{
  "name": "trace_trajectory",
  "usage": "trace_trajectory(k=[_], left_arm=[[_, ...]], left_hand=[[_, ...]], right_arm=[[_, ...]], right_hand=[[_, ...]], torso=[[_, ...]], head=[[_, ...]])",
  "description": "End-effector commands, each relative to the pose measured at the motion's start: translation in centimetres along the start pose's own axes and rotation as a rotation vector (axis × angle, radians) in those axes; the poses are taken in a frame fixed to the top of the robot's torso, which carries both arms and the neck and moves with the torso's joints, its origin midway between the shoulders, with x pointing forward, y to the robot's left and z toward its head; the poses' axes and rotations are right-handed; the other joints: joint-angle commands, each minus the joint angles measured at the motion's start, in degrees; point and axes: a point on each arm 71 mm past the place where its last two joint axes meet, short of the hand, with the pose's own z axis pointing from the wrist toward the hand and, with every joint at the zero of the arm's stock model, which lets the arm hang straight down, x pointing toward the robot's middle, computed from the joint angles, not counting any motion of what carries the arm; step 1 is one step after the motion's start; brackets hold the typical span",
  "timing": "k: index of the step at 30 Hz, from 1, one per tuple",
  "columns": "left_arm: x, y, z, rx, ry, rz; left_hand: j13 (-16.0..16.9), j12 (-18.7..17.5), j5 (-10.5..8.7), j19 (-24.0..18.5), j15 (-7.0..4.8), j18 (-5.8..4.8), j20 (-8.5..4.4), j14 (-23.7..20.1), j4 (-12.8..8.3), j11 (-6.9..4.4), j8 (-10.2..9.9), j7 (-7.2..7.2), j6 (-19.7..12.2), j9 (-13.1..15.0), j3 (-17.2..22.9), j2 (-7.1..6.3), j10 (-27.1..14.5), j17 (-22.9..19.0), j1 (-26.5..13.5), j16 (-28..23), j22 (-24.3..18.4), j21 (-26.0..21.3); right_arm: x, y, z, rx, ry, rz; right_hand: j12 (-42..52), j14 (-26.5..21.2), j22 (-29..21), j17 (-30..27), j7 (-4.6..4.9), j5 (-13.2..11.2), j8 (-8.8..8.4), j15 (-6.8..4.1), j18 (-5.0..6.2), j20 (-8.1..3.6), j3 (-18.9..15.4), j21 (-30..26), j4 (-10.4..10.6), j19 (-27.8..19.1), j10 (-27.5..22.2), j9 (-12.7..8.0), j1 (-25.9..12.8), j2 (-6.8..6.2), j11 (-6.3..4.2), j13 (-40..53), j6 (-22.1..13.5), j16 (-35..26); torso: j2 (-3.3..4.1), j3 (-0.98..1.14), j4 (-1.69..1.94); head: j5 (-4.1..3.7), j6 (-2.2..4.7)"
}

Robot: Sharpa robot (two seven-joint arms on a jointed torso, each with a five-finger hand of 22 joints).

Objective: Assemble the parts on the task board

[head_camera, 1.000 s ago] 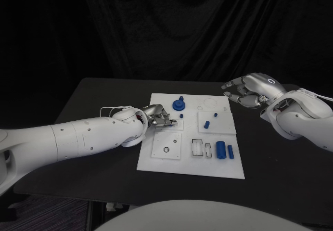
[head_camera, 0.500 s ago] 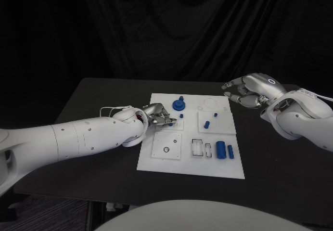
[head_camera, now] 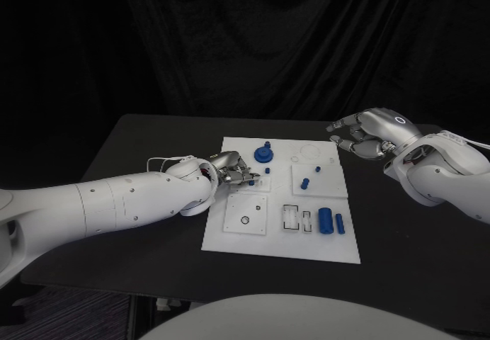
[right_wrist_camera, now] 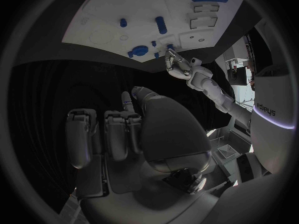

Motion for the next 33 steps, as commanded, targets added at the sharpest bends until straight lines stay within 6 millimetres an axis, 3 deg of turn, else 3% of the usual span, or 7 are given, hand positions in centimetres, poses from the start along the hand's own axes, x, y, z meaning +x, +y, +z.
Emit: trace_trajectory(k=[1, 8, 15, 23, 29, 33], left_arm=[[0.20, 0.14, -0.04, -0.008, 0.011, 0.001], [0.22, 0.08, -0.01, -0.003, 0.012, 0.001], [0.24, 0.02, -0.05, 0.007, 0.015, 0.001], [0.06, 0.01, -0.08, 0.023, -0.004, -0.003], [-0.18, 0.15, -0.21, 0.031, -0.028, -0.007], [-0.48, 0.11, -0.50, 0.058, -0.065, -0.016]], left_hand=[[14.90, -0.23, -0.11, 0.30, -0.25, 0.13, -0.07, 5.94, 0.35, -0.44, -0.23, 0.13, 0.28, 0.19, 0.03, -0.62, 5.95, 15.09, -0.09, 0.15, 11.47, 0.24], [14.90, -0.23, 0.05, 0.21, -0.23, 0.17, -0.06, 5.94, 0.54, -0.40, -0.41, 0.18, 0.08, 0.11, -0.12, -1.03, 5.95, 15.09, -0.28, 0.15, 11.41, 0.05], [14.90, -0.23, 0.11, 0.13, 0.01, 0.18, 0.10, 5.94, 1.50, -0.09, -1.90, 0.60, -0.46, -1.23, -0.25, -1.41, 5.95, 15.09, -1.17, 0.15, 11.38, -0.13], [14.90, -0.23, -5.45, 0.17, 0.47, 0.19, 0.57, 5.94, 1.86, 0.41, -3.14, 1.10, 0.42, -2.86, -5.24, -1.67, 5.95, 15.09, -10.59, 0.15, 11.40, -0.19], [14.90, -0.23, -7.80, 0.27, 0.58, 0.16, 0.68, 5.94, 1.90, 0.52, -3.43, 1.24, 0.45, -3.08, -7.26, -1.33, 5.95, 15.09, -13.75, 0.15, 11.44, -0.08], [14.90, -0.23, -8.07, 0.47, 0.58, 0.08, 0.69, 5.94, 1.89, 0.51, -3.35, 1.21, 0.65, -3.05, -7.70, -1.21, 5.95, 15.09, -14.36, 0.15, 11.55, 0.26]], right_arm=[[0.13, -0.13, -0.05, 0.016, 0.006, 0.000], [0.17, -0.10, -0.03, 0.016, 0.008, 0.001], [0.16, -0.12, -0.07, 0.018, 0.008, 0.001], [0.13, -0.15, -0.13, 0.019, 0.007, 0.001], [0.11, -0.22, -0.19, 0.021, 0.008, 0.001], [0.10, -0.26, -0.23, 0.023, 0.008, 0.000]], right_hand=[[0.15, 6.06, 14.29, 15.09, -0.06, 0.32, -0.16, 0.32, -0.30, 0.24, 0.28, -0.19, 0.06, 4.69, 5.97, -0.06, 0.40, -0.09, 0.45, 15.07, 0.46, 0.17], [0.15, 6.06, 14.29, 15.09, -0.06, 0.32, -0.16, 0.32, -0.30, 0.24, 0.28, -0.19, 0.06, 4.69, 5.97, -0.06, 0.40, -0.09, 0.45, 15.07, 0.46, 0.17], [0.15, 6.06, 14.29, 15.09, -0.06, 0.32, -0.16, 0.32, -0.30, 0.24, 0.28, -0.19, 0.06, 4.69, 5.97, -0.06, 0.40, -0.09, 0.45, 15.07, 0.46, 0.17], [0.15, 6.06, 14.29, 15.09, -0.06, 0.32, -0.16, 0.32, -0.30, 0.24, 0.28, -0.19, 0.06, 4.69, 5.97, -0.06, 0.40, -0.09, 0.45, 15.07, 0.46, 0.17], [0.15, 6.06, 14.29, 15.09, -0.06, 0.32, -0.16, 0.32, -0.30, 0.24, 0.28, -0.19, 0.06, 4.69, 5.97, -0.06, 0.40, -0.09, 0.45, 15.07, 0.46, 0.17], [0.15, 6.06, 14.29, 15.09, -0.06, 0.32, -0.16, 0.32, -0.30, 0.24, 0.28, -0.19, 0.06, 4.69, 5.97, -0.06, 0.40, -0.09, 0.45, 15.07, 0.46, 0.17]], torso=[[-0.01, 0.00, 0.06], [-0.02, 0.01, 0.01], [0.01, 0.03, -0.01], [-0.02, 0.05, 0.00], [-0.03, 0.03, 0.03], [-0.03, 0.04, 0.02]], head=[[-0.02, -0.01], [-0.04, -0.01], [-0.07, -0.01], [-0.17, -0.01], [-0.16, -0.01], [-0.23, -0.01]])
